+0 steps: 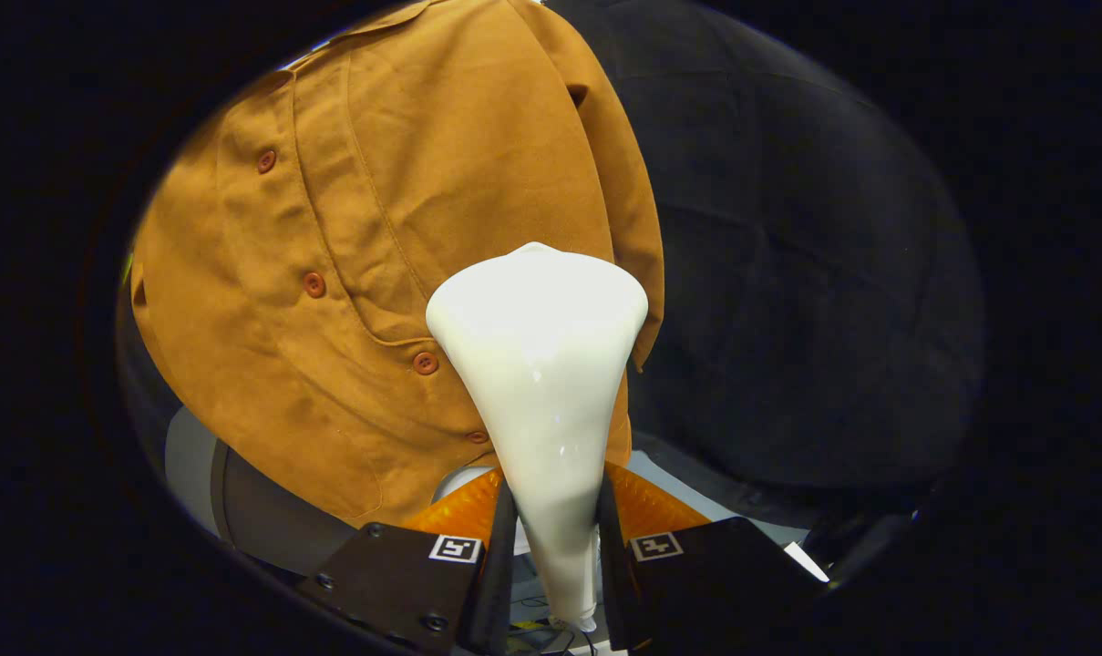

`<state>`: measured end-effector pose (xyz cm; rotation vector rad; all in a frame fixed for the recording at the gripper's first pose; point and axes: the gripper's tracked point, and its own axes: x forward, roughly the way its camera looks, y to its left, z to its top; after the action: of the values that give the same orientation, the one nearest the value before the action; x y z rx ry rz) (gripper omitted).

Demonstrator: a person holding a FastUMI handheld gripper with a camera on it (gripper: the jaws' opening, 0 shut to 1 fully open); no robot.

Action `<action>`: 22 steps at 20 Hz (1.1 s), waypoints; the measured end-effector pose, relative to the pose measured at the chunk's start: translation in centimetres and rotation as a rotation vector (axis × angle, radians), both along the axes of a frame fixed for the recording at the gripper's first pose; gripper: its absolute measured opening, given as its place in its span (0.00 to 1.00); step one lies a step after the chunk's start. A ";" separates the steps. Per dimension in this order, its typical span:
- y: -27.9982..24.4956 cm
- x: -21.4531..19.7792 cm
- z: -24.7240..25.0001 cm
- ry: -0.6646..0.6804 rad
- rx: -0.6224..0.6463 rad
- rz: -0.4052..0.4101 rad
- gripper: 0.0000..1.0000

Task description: Iron the clothes twice with a garment steamer, once on the left side and once on the right side.

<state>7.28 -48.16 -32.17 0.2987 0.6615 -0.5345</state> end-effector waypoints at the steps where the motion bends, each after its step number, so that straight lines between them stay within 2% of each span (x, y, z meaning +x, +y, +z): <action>1: 0.3 -0.3 1.6 -0.025 -0.029 -0.002 0.44; 9: 7.2 -0.3 17.6 -0.279 -0.233 0.030 0.44; 14: 14.5 0.5 24.9 -0.422 -0.299 0.103 0.44; 18: 21.2 1.0 28.2 -0.516 -0.330 0.167 0.44; 22: 29.5 1.1 30.2 -0.586 -0.312 0.281 0.44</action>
<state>8.36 -18.67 -1.95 0.0553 0.0432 -0.2518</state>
